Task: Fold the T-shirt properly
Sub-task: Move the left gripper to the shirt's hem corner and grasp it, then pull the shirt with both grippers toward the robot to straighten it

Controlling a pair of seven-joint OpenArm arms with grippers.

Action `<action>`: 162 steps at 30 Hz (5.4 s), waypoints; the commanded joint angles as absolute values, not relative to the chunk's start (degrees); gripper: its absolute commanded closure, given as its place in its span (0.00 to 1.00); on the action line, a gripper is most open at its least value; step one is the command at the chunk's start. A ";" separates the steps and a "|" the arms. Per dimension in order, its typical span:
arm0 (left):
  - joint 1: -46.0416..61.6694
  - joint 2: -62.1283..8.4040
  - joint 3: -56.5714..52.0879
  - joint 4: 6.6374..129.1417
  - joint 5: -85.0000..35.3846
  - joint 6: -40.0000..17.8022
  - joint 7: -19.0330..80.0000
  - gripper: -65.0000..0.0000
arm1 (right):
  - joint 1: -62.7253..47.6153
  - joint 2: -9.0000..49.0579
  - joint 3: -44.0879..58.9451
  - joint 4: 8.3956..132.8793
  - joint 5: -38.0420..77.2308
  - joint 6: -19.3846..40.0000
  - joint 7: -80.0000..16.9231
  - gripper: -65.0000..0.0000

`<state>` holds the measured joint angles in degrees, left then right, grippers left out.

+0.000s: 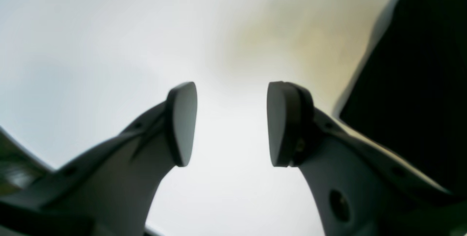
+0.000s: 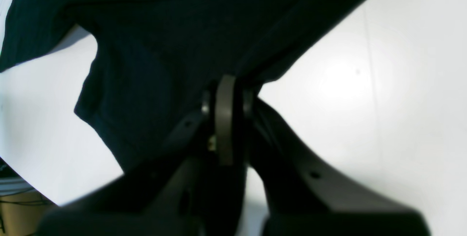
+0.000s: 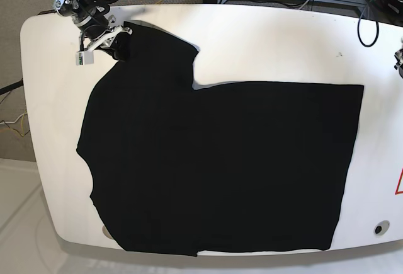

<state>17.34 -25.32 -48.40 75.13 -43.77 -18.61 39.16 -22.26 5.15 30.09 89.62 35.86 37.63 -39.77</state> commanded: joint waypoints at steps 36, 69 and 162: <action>11.07 -28.10 -31.85 60.76 -46.36 -24.73 38.04 0.58 | -22.40 5.53 30.12 90.02 33.72 37.76 -41.00 1.00; 10.30 -27.73 -23.77 62.18 -42.40 -25.68 38.34 0.92 | -21.69 5.73 29.86 89.97 34.77 38.42 -41.60 1.00; 30.50 -27.04 -40.32 88.29 -55.69 -34.52 45.94 1.00 | -35.92 7.06 45.31 103.63 45.26 40.00 -51.09 1.00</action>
<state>29.74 -25.63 -39.57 87.11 -54.43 -33.93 47.11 -35.22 6.07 44.42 102.98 43.59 39.90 -51.70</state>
